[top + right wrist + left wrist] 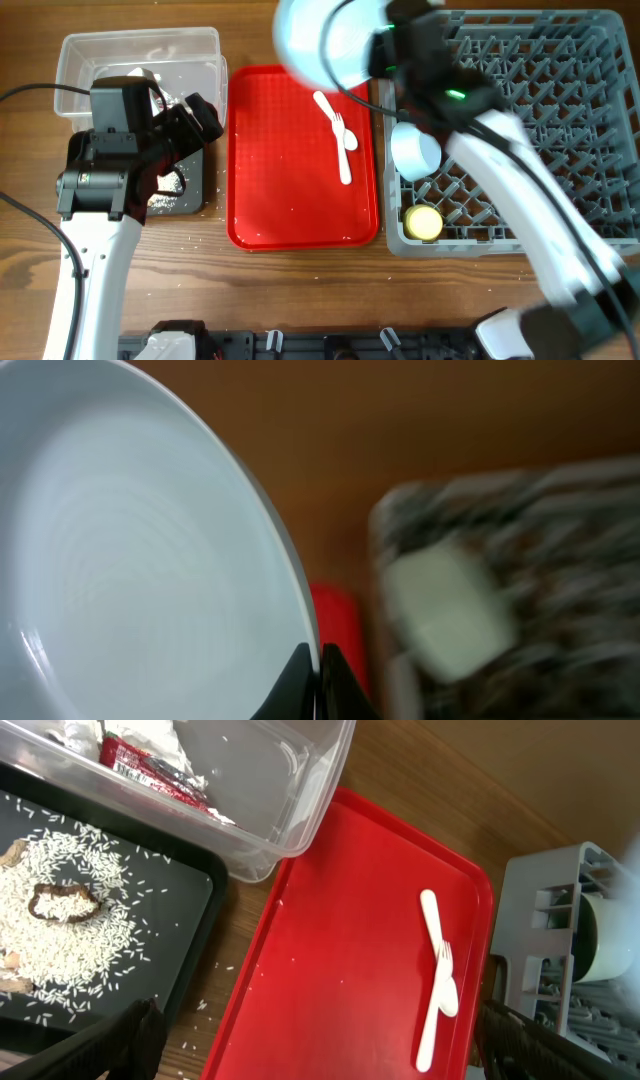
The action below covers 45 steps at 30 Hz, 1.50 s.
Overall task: Sort waste into correct bins and load items into the dishwasher rack
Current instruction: 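Grasp the light-blue plate with the right gripper and stand it in the rack, then grasp the white fork with the right gripper and put it in the rack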
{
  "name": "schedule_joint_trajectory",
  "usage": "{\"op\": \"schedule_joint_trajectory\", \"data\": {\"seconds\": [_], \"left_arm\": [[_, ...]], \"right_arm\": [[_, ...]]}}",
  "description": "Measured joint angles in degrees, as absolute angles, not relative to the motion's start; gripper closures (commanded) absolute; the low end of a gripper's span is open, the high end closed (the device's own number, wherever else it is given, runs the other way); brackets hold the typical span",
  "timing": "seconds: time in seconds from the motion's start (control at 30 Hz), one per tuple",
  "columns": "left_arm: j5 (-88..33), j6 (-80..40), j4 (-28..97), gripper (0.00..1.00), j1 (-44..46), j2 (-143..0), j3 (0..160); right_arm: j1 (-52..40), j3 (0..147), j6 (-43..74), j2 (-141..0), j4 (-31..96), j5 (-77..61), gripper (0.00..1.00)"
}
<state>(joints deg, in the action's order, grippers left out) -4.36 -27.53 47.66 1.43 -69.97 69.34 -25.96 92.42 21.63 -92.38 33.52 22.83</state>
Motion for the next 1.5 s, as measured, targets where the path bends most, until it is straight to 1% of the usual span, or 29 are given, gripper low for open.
{"op": "schedule_joint_trajectory", "data": {"seconds": [0.07, 0.17, 0.27, 0.3, 0.47, 0.6, 0.73, 0.77, 0.87, 0.9, 0.93, 0.97, 1.0, 1.03, 1.1, 1.17, 1.27, 1.33, 1.37, 1.43, 1.5], "left_arm": [[-4.4, -27.5, 47.6, 0.0, 1.4, -70.0, 69.3], [-4.4, -27.5, 47.6, 0.0, 1.4, -70.0, 69.3], [-4.4, -27.5, 47.6, 0.0, 1.4, -70.0, 69.3], [-4.4, -27.5, 47.6, 0.0, 1.4, -70.0, 69.3], [-4.4, -27.5, 47.6, 0.0, 1.4, -70.0, 69.3], [-4.4, -27.5, 47.6, 0.0, 1.4, -70.0, 69.3], [-4.4, -27.5, 47.6, 0.0, 1.4, -70.0, 69.3], [-4.4, -27.5, 47.6, 0.0, 1.4, -70.0, 69.3], [-4.4, -27.5, 47.6, 0.0, 1.4, -70.0, 69.3], [-4.4, -27.5, 47.6, 0.0, 1.4, -70.0, 69.3], [-4.4, -27.5, 47.6, 0.0, 1.4, -70.0, 69.3], [-4.4, -27.5, 47.6, 0.0, 1.4, -70.0, 69.3], [-4.4, -27.5, 47.6, 0.0, 1.4, -70.0, 69.3], [-4.4, -27.5, 47.6, 0.0, 1.4, -70.0, 69.3], [-4.4, -27.5, 47.6, 0.0, 1.4, -70.0, 69.3], [-4.4, -27.5, 47.6, 0.0, 1.4, -70.0, 69.3], [-4.4, -27.5, 47.6, 0.0, 1.4, -70.0, 69.3], [-4.4, -27.5, 47.6, 0.0, 1.4, -70.0, 69.3], [-4.4, -27.5, 47.6, 0.0, 1.4, -70.0, 69.3], [-4.4, -27.5, 47.6, 0.0, 1.4, -70.0, 69.3], [-4.4, -27.5, 47.6, 0.0, 1.4, -70.0, 69.3]], "right_arm": [[-25.6, 93.0, 14.4, -87.4, 33.7, 38.0, 0.96], [-25.2, 93.1, 3.6, -86.6, 34.2, 57.1, 0.96], [-22.2, 92.6, -2.6, -89.1, 34.3, 67.9, 0.96], [-20.7, 92.1, -4.3, -89.9, 34.1, 69.3, 0.96], [-15.5, 89.2, -11.1, -98.0, 32.6, 70.7, 0.96], [-15.5, 88.8, -12.8, -104.7, 32.5, 67.9, 0.96], [-15.5, 88.6, -13.4, -105.7, 32.5, 63.8, 0.96], [-15.5, 88.6, -13.4, -105.7, 32.5, 62.9, 0.93], [-15.5, 88.6, -13.4, -105.7, 32.9, 57.5, 0.89], [-15.5, 88.6, -13.4, -105.7, 33.5, 55.0, 0.85], [-15.5, 88.6, -13.4, -105.7, 33.8, 52.9, 0.73], [-15.5, 88.6, -13.6, -105.7, 33.9, 51.1, 0.49], [-15.5, 88.6, -13.5, -105.7, 34.0, 48.7, 0.38], [-15.5, 88.6, -13.5, -105.7, 34.1, 47.3, 0.32], [-15.5, 88.6, -13.2, -105.7, 34.1, 44.8, 0.24], [-15.5, 88.6, -12.9, -105.7, 34.1, 43.9, 0.19], [-15.5, 88.7, -12.8, -105.6, 34.4, 42.6, 0.16], [-15.5, 90.3, -12.7, -105.0, 36.1, 40.0, 0.11], [-15.5, 91.2, -12.5, -103.7, 36.2, 37.3, 0.0], [-15.5, 92.4, -11.7, -99.3, 36.2, 29.7, 0.0], [-15.4, 93.4, -10.4, -94.0, 36.6, 15.9, 0.0]]}}
